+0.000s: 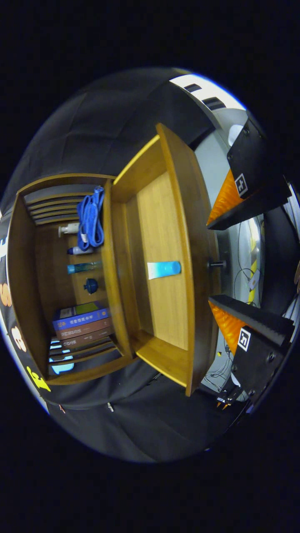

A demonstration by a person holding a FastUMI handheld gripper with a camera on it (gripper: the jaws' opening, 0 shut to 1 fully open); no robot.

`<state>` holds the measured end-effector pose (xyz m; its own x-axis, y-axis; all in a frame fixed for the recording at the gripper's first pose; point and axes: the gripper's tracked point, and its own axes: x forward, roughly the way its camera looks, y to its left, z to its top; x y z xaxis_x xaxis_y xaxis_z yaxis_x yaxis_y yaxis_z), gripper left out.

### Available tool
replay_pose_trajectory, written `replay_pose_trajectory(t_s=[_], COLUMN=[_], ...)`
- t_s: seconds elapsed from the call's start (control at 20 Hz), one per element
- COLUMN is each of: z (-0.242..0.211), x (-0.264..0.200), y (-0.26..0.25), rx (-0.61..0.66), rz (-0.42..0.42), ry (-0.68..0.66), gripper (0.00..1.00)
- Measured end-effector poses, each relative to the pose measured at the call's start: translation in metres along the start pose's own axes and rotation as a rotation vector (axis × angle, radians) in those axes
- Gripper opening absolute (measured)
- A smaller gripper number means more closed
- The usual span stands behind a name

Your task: Pull open the drawer, take out the items inside it, and place them on the countertop above the cabinet.

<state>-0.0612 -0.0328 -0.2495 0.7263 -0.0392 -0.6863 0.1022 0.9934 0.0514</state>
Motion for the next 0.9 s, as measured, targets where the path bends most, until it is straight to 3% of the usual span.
replay_pose_trajectory(t_s=[0.15, 0.45, 0.9], z=[0.037, 0.083, 0.041], x=[0.012, 0.089, 0.192], y=[0.017, 0.023, 0.01], rx=[-0.001, 0.015, -0.029], rz=[0.048, 0.044, -0.039], ry=[0.023, 0.127, 0.486], gripper=[0.98, 0.99, 0.99])
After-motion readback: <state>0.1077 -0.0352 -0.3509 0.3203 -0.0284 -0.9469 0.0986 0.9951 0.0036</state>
